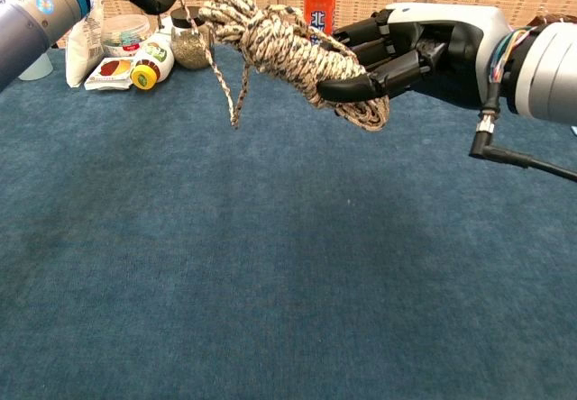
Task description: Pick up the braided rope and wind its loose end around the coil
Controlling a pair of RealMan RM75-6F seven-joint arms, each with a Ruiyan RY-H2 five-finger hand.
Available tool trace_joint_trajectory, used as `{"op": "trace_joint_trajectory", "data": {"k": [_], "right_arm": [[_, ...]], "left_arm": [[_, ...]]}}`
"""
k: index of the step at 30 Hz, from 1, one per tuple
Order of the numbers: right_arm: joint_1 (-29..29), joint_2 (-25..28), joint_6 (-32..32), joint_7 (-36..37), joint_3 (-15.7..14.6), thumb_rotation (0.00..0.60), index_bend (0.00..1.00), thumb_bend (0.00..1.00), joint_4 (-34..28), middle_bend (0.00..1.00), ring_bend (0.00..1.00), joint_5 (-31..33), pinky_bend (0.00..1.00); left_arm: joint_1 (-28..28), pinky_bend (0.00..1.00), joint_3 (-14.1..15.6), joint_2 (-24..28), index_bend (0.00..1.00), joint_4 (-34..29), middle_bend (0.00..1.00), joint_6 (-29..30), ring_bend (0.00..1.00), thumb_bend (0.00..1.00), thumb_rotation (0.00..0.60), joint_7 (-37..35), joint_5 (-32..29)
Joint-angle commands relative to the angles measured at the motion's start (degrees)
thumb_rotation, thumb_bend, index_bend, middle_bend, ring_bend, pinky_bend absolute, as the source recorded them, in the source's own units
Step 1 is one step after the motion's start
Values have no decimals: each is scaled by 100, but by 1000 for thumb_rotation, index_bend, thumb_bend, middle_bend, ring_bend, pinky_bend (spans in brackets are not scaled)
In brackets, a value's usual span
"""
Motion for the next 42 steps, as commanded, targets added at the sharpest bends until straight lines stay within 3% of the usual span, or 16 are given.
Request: {"op": "trace_joint_trajectory", "data": {"k": [1, 8, 17, 20, 29, 42], "right_arm": [[163, -67, 135, -418, 385, 600, 762, 699, -199, 617, 517, 1138, 627], [629, -454, 935, -1517, 821, 600, 764, 715, -86, 630, 534, 2971, 632], [1199, -1028, 1594, -2636, 1343, 600, 766, 750, 713, 638, 544, 4809, 643], [1318, -1181, 1706, -2880, 1484, 600, 766, 750, 1014, 641, 548, 5163, 646], [1517, -1628, 1957, -3488, 1594, 600, 767, 752, 1800, 652, 560, 5479, 652], [1568, -2168, 2118, -4126, 1601, 600, 767, 753, 2645, 655, 561, 5462, 653]], "left_arm": [[199, 0, 250, -110, 625, 213, 0, 107, 0, 419, 600, -255, 330], [566, 0, 596, -29, 625, 267, 0, 464, 0, 417, 600, -866, 965], [932, 0, 957, 439, 625, -330, 0, 784, 0, 415, 600, -1050, 1608], [1034, 0, 1093, 584, 625, -532, 0, 872, 0, 413, 600, -1046, 1837], [1248, 0, 1364, 1048, 625, -1356, 0, 1118, 0, 412, 600, -992, 2426], [1287, 0, 1334, 1587, 625, -2674, 0, 1168, 0, 410, 600, -694, 2897]]}}
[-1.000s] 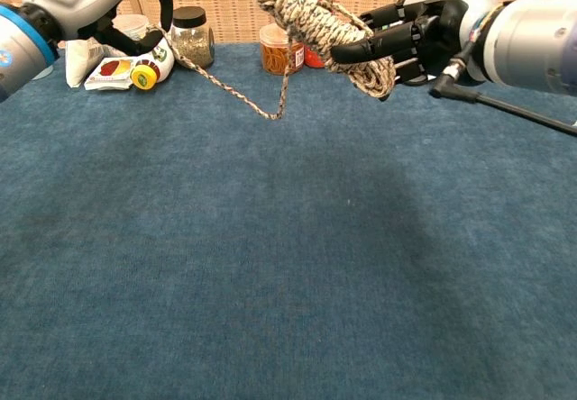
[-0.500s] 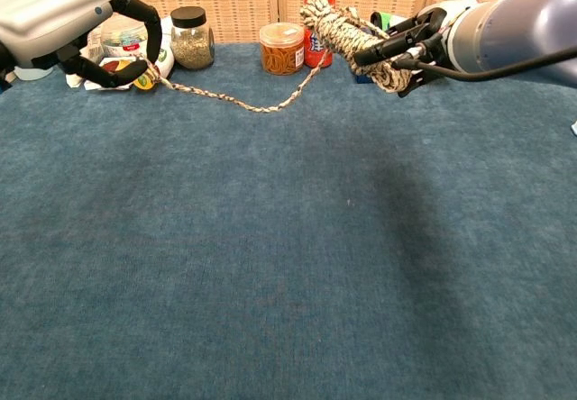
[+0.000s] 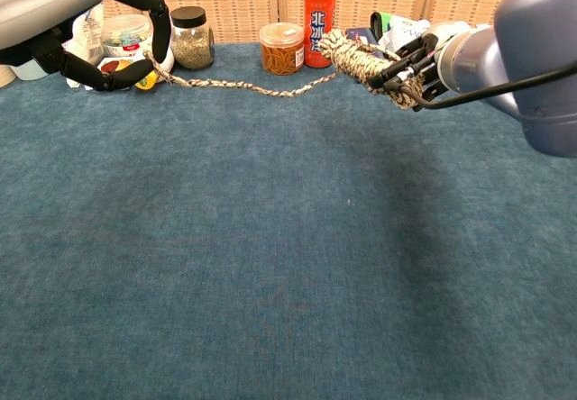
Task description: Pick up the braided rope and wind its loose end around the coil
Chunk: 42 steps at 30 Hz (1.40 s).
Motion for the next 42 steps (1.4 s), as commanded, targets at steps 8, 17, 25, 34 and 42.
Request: {"op": "trace_joint_trajectory", "data": {"k": [8, 17, 25, 34, 42], "right_arm": [[-58, -315, -64, -323, 60, 600, 767, 753, 580, 660, 564, -119, 653], [-202, -437, -207, -609, -58, 600, 768, 753, 699, 660, 564, -422, 653], [-419, -382, -372, -654, -301, 600, 768, 753, 340, 660, 565, -966, 653], [-719, -268, -537, -732, -1009, 600, 770, 753, -198, 660, 565, -2144, 653], [-930, -271, -697, -632, -1184, 600, 771, 753, -314, 660, 565, -2535, 653]], "left_arm": [[39, 0, -30, 382, 625, -928, 0, -38, 0, 406, 600, 244, 355], [-58, 0, -429, 409, 625, -1604, 0, -298, 0, 404, 600, 214, 41], [-280, 0, -1023, 347, 625, -2244, 0, -831, 0, 403, 600, 307, -905], [-709, 0, -2058, -163, 625, -2669, 0, -1109, 0, 403, 600, 575, -2380], [-1130, 0, -2921, -821, 630, -2744, 0, -914, 0, 403, 600, 770, -3844]]}}
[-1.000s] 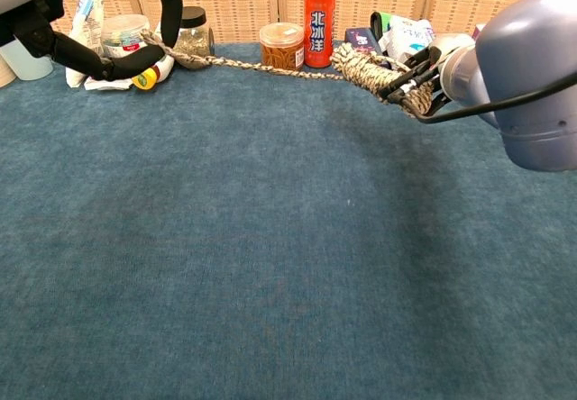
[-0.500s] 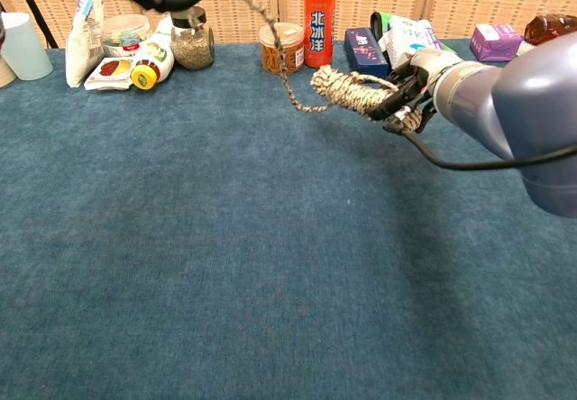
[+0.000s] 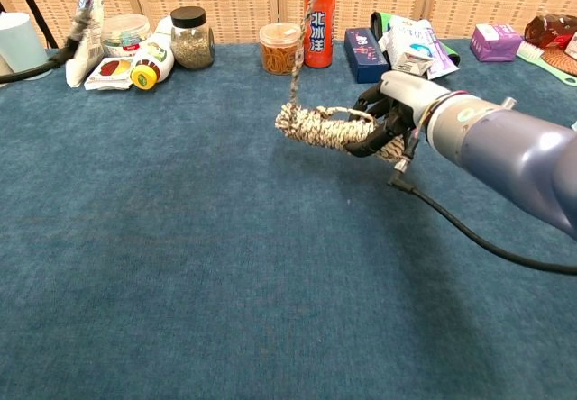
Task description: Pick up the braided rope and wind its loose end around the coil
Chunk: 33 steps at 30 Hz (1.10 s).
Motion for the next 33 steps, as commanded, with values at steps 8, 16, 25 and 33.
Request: {"op": "trace_joint_trajectory", "data": {"k": [8, 16, 25, 33], "right_arm": [[-299, 396, -790, 600, -152, 600, 773, 753, -342, 660, 562, -696, 653], [-548, 951, -1861, 2012, -197, 600, 773, 753, -586, 660, 560, -2098, 639], [-928, 1719, -2616, 4452, 16, 600, 777, 754, -1419, 660, 555, -3787, 635], [-977, 2002, -2677, 5543, 144, 600, 777, 754, -1763, 660, 555, -4086, 635]], "left_arm": [[-713, 0, -601, -784, 630, 839, 0, 259, 0, 403, 600, 686, -903], [-1000, 0, -679, -1137, 630, 1516, 0, 165, 0, 403, 600, 730, -1120], [-1079, 0, -508, -1556, 630, 2613, 0, -124, 0, 403, 600, 408, -1303], [-904, 0, -243, -1722, 630, 3140, 0, -309, 0, 403, 600, 168, -1319]]}}
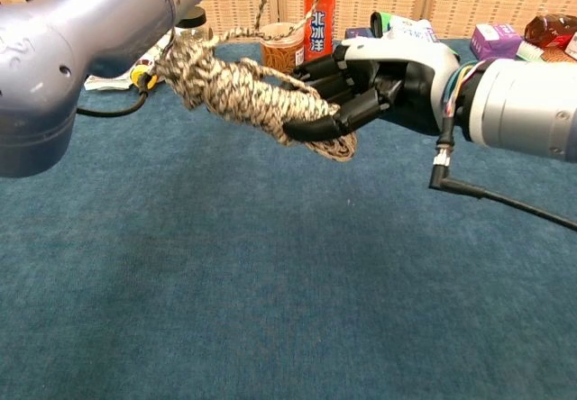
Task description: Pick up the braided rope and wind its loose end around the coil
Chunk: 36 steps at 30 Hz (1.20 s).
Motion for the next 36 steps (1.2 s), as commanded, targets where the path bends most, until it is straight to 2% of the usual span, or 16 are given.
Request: {"op": "trace_joint_trajectory", "data": {"k": [1, 8, 21, 28, 36], "right_arm": [[-24, 184, -120, 488, 116, 600, 776, 754, -175, 660, 555, -38, 635], [46, 242, -192, 875, 194, 600, 775, 754, -172, 660, 555, 253, 635], [242, 330, -366, 893, 309, 600, 774, 754, -249, 661, 555, 1147, 635], [426, 381, -246, 645, 423, 600, 772, 754, -382, 664, 555, 2088, 635], [817, 299, 258, 95, 558, 600, 769, 754, -198, 665, 555, 3584, 635]], "left_arm": [[132, 0, 124, -46, 630, 220, 0, -109, 0, 403, 600, -169, -3], [342, 0, 286, -23, 630, 497, 0, -272, 0, 403, 600, -470, 146], [556, 0, 529, -49, 630, 814, 0, -434, 0, 403, 600, -767, 543], [710, 0, 887, -136, 630, 990, 0, -399, 0, 403, 600, -765, 960], [1003, 0, 1343, -6, 630, 1005, 0, -313, 0, 403, 600, -900, 1556]]}}
